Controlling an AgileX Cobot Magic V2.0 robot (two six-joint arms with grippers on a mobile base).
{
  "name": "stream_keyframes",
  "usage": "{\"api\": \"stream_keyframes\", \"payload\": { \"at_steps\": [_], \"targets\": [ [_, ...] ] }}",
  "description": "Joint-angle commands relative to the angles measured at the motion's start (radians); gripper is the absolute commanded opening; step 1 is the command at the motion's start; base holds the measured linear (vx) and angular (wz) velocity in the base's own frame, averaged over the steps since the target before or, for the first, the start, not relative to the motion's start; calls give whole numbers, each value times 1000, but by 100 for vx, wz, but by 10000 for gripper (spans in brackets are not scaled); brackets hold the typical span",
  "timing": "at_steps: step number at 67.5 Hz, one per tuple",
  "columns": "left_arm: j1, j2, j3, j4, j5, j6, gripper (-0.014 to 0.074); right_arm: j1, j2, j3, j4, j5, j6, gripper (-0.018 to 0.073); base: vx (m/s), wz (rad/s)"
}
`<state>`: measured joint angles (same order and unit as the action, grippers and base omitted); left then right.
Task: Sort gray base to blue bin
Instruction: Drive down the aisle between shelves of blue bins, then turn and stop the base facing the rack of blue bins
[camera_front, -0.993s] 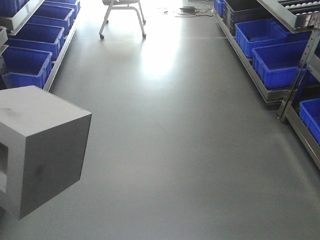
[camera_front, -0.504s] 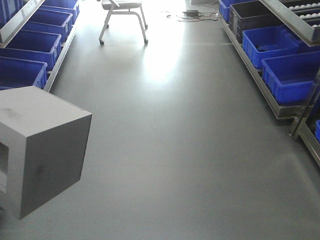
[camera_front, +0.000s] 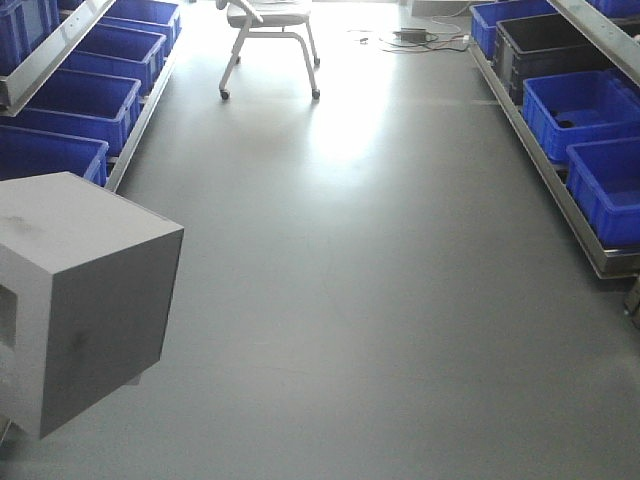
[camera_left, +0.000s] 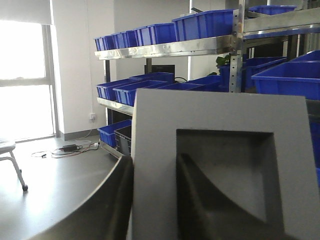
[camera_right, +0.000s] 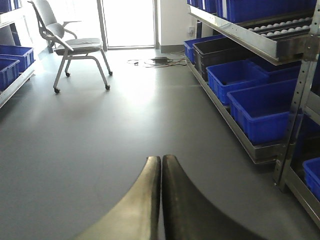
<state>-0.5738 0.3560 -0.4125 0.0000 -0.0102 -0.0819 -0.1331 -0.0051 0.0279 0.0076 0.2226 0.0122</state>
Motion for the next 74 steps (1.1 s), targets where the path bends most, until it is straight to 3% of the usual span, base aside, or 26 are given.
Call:
{"api": "stream_keyframes", "payload": {
  "at_steps": [1,39,74],
  "targets": [
    [-1,6,-28,-10,-111,-12,4,-6,18,2,-8,-75,-12,-5,27,13],
    [-1,6,-28,-10,-111,-12,4,-6,18,2,-8,-75,-12,-5,22,27],
    [-1,6,-28,-10,-111,-12,4,-6,18,2,-8,-75,-12,-5,18,65]
  ]
}}
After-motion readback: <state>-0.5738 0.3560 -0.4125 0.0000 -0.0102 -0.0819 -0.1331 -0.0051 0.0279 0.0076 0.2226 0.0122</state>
